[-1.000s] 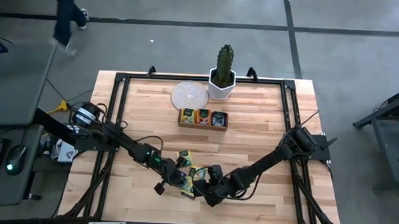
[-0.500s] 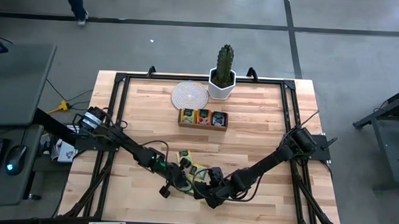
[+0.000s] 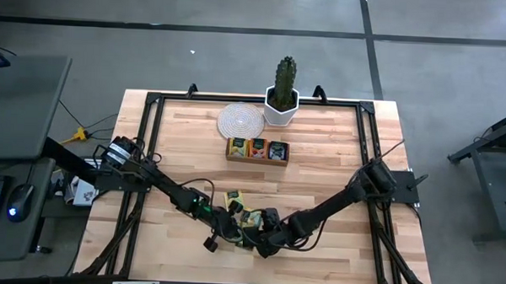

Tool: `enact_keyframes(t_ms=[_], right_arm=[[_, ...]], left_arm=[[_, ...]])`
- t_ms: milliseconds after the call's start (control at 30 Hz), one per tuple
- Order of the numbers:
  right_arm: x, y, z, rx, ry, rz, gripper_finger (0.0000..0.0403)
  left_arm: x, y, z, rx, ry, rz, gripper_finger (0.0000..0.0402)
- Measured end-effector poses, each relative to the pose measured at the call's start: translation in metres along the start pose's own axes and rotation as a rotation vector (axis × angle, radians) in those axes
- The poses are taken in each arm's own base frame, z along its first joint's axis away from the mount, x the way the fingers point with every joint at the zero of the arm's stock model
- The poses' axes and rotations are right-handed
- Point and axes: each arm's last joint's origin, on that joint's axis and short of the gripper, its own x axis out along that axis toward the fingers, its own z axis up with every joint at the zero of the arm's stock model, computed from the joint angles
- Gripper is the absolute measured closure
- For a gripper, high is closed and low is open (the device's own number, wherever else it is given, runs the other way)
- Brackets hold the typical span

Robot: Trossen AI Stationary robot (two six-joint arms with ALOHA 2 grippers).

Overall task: Pick & Place Tea
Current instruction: Put the yellow tea bag into the left section of the wooden organizer

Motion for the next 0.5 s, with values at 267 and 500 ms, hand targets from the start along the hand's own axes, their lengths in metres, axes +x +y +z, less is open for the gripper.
enact_keyframes(t_ms=[267, 500], right_arm=[[0.021, -0.001, -0.005, 0.022, 0.034, 0.07, 0.0249], [0.022, 0.0, -0.001, 0.016, 0.013, 0.075, 0.0249]], left_arm=[[0.0, 0.0, 0.0, -0.001, -0.002, -0.004, 0.0401], [0.0, -0.001, 0.0, -0.003, -0.006, -0.016, 0.0401]])
